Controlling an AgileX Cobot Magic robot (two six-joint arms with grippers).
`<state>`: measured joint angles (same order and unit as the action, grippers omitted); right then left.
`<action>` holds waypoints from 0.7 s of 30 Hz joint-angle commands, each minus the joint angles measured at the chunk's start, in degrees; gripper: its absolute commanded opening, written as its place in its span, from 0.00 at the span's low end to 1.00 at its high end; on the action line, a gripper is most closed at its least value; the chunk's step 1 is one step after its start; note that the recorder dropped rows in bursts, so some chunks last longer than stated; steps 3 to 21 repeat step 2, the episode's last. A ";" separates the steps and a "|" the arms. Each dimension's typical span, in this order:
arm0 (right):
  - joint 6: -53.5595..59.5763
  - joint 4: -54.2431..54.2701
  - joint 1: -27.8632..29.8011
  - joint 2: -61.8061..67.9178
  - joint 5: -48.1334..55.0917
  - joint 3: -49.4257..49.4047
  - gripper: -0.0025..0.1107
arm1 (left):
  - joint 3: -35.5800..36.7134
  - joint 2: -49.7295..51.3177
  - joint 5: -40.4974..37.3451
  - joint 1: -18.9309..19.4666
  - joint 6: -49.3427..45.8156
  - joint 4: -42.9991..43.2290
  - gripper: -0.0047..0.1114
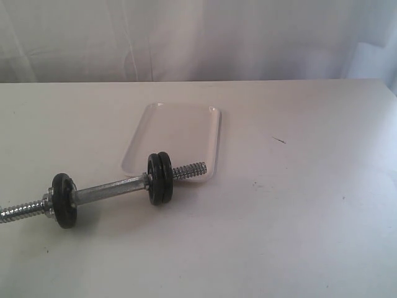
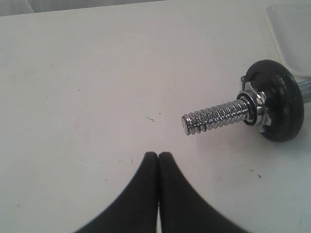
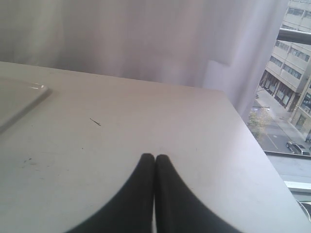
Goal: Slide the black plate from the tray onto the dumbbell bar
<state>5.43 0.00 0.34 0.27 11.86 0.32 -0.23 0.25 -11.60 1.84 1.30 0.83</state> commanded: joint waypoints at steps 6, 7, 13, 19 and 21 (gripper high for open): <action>0.29 0.00 0.09 -0.27 -0.22 -0.32 0.02 | 0.23 -0.25 -0.36 -0.50 -0.04 -0.42 0.04; 0.29 0.00 0.09 -0.27 -0.22 -0.32 0.02 | 0.23 -0.25 -0.36 -0.50 -0.04 -0.42 0.04; 0.29 0.00 0.09 -0.27 -0.22 -0.32 0.02 | 0.23 -0.25 -0.36 -0.50 -0.04 -0.42 0.04; 0.29 0.00 0.09 -0.27 -0.22 -0.32 0.02 | 0.23 -0.25 -0.36 -0.50 -0.04 -0.42 0.04; 0.29 0.00 0.09 -0.27 -0.22 -0.32 0.02 | 0.23 -0.25 -0.36 -0.50 -0.04 -0.42 0.04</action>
